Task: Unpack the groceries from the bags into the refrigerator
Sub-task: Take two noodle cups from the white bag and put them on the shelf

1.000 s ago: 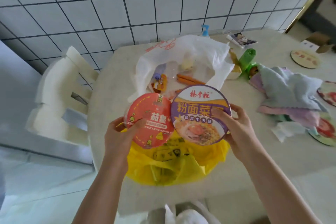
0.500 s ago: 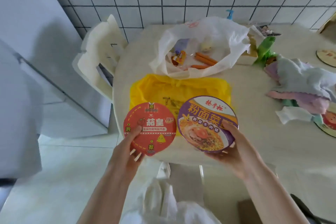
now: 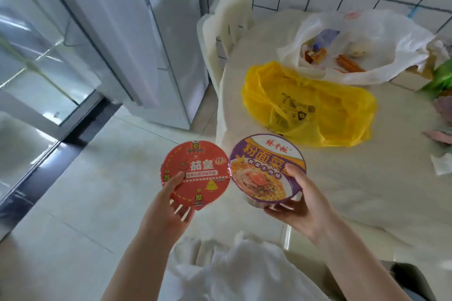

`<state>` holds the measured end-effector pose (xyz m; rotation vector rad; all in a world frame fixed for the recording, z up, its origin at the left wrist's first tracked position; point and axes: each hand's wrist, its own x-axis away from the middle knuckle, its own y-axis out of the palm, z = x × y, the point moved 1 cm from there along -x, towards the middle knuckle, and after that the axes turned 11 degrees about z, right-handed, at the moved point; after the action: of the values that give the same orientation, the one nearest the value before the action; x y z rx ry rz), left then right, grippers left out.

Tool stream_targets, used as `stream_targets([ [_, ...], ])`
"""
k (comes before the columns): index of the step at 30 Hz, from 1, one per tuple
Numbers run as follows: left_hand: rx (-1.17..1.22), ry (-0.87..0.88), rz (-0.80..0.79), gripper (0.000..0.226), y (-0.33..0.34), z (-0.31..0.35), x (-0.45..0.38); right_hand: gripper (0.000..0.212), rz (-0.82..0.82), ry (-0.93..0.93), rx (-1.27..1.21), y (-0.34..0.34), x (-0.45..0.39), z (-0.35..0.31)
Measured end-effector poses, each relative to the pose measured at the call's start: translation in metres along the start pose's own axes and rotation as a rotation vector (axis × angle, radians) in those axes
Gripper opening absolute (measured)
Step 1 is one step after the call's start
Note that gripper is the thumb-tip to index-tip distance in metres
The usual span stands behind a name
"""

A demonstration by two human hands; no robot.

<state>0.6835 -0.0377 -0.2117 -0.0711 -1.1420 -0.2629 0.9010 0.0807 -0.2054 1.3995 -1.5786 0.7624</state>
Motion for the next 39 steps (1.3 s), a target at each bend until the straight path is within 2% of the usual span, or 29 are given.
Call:
stream_targets([
  [7, 0.12, -0.005, 0.078, 0.058, -0.111, 0.035, -0.012, 0.055, -0.088, 0.035, 0.215, 0.072, 0.025, 0.075],
  [16, 0.252, 0.002, 0.207, 0.055, -0.269, 0.115, -0.039, 0.022, -0.175, 0.035, 0.435, 0.191, 0.061, 0.199],
  [19, 0.292, 0.038, 0.233, 0.055, -0.298, 0.145, -0.049, 0.032, -0.186, 0.075, 0.462, 0.224, 0.068, 0.229],
  [21, 0.328, 0.052, 0.243, 0.055, -0.311, 0.16, -0.055, 0.043, -0.188, 0.117, 0.449, 0.243, 0.07, 0.243],
  [23, 0.366, 0.059, 0.257, 0.056, -0.319, 0.176, -0.062, 0.044, -0.186, 0.128, 0.439, 0.262, 0.07, 0.249],
  [31, 0.416, 0.034, 0.28, 0.061, -0.316, 0.243, -0.099, 0.027, -0.217, -0.009, 0.61, 0.348, 0.053, 0.236],
  [33, 0.409, 0.042, 0.289, 0.059, -0.308, 0.266, -0.112, 0.035, -0.224, -0.05, 0.634, 0.375, 0.043, 0.23],
  [36, 0.42, 0.065, 0.301, 0.06, -0.291, 0.305, -0.13, 0.061, -0.261, -0.102, 0.63, 0.42, 0.03, 0.216],
  [39, 0.44, 0.094, 0.296, 0.061, -0.272, 0.349, -0.146, 0.066, -0.314, -0.134, 0.623, 0.469, 0.023, 0.194],
])
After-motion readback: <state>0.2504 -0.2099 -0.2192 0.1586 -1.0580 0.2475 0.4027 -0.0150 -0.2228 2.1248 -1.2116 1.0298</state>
